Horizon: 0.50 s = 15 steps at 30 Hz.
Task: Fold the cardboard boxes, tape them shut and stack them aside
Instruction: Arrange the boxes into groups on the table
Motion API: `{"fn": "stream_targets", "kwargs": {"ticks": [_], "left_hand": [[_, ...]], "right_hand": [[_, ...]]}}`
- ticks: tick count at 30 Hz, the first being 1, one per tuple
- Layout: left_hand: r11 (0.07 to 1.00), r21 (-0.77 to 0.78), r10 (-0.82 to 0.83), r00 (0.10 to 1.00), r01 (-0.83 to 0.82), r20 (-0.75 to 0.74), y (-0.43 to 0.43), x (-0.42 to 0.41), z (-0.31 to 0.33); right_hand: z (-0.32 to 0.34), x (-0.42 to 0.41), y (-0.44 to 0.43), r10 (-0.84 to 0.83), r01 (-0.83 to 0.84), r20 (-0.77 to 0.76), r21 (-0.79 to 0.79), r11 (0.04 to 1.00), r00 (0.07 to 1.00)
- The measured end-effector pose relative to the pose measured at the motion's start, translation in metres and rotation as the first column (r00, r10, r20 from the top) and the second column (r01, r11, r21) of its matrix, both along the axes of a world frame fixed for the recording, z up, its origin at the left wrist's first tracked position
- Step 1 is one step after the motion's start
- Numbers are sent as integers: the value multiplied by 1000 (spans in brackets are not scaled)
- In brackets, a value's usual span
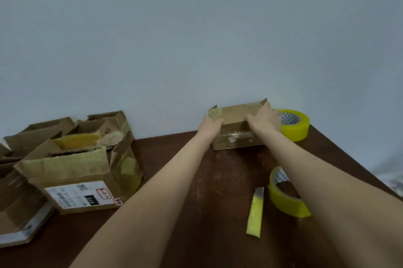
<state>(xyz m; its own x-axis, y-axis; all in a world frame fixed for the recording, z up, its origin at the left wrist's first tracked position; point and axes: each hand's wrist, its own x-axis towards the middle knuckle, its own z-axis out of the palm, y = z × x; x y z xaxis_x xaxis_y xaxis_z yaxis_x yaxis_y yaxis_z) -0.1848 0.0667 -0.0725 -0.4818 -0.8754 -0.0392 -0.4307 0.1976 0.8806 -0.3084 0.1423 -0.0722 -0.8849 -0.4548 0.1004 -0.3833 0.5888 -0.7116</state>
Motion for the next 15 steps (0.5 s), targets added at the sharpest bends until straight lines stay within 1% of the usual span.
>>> {"fn": "stream_targets", "kwargs": {"ticks": [2,5,6,8,11,13,15], "left_hand": [[999,22,35,998,-34,-58,-3,8,-3],[992,20,128,987,-126,-95,-7,38,-3],[988,9,156,983,-156,-96,-8,50,-3],[976,-8,213,970,-216,-121,-4,74,-2],[956,-25,285,945,-293,-159,7,109,1],[944,-37,314,928,-328,-201,16,130,2],[928,-87,340,918,-363,-203,27,149,1]], "right_hand": [[2,-1,0,-5,5,49,3,1000,999],[3,12,4,101,-104,111,15,994,989],[3,20,6,136,-137,139,-2,991,981],[2,38,9,169,-155,195,-85,984,966],[5,65,20,198,-160,193,-197,967,961],[3,81,30,218,-173,195,-226,959,956],[-2,96,41,233,-189,196,-221,957,952]]}}
